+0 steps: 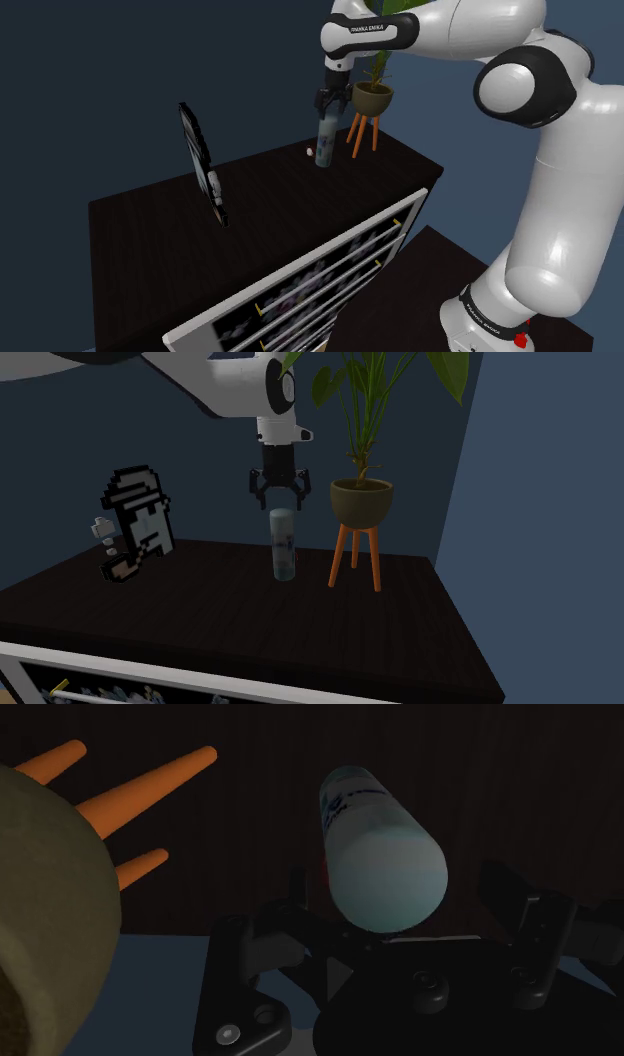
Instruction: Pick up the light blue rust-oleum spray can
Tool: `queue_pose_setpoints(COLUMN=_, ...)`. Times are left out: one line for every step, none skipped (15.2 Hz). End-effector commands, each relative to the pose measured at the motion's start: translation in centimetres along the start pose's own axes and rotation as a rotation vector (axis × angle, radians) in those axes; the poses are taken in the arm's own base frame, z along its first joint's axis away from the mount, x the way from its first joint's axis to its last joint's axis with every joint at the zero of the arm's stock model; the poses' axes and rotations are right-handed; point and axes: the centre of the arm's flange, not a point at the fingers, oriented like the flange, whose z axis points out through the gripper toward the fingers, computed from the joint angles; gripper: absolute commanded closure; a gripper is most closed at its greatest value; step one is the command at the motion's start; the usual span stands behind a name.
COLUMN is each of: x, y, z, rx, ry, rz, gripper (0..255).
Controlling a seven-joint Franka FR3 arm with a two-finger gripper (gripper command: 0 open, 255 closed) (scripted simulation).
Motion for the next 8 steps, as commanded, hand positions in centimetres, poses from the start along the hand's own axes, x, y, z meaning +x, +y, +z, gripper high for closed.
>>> queue_pose_setpoints(x=0.3, y=-0.1, z=1.1, rx=0.0, ry=0.002, rz=-0.001, gripper=0)
queue_pose_setpoints(x=0.3, y=-0.1, z=1.6, rx=0.0, ry=0.002, rz=-0.001, gripper=0)
queue_pose_setpoints(x=0.3, y=-0.1, z=2.1, rx=0.0, ry=0.002, rz=-0.001, gripper=0)
queue_pose_setpoints(x=0.3, y=-0.1, z=2.6, rx=0.0, ry=0.002, rz=-0.001, gripper=0)
queue_pose_setpoints(x=0.3, y=-0.1, z=3.2, rx=0.0, ry=0.002, rz=-0.001, gripper=0)
queue_pose_setpoints(x=0.3, y=-0.1, z=3.5, rx=0.0, ry=0.002, rz=-0.001, gripper=0)
queue_pose_setpoints(x=0.3, y=-0.1, z=3.5, rx=0.0, ry=0.002, rz=-0.001, gripper=0)
queue_pose_setpoints(x=0.3, y=0.0, z=3.5, rx=0.0, ry=0.002, rz=-0.001, gripper=255)
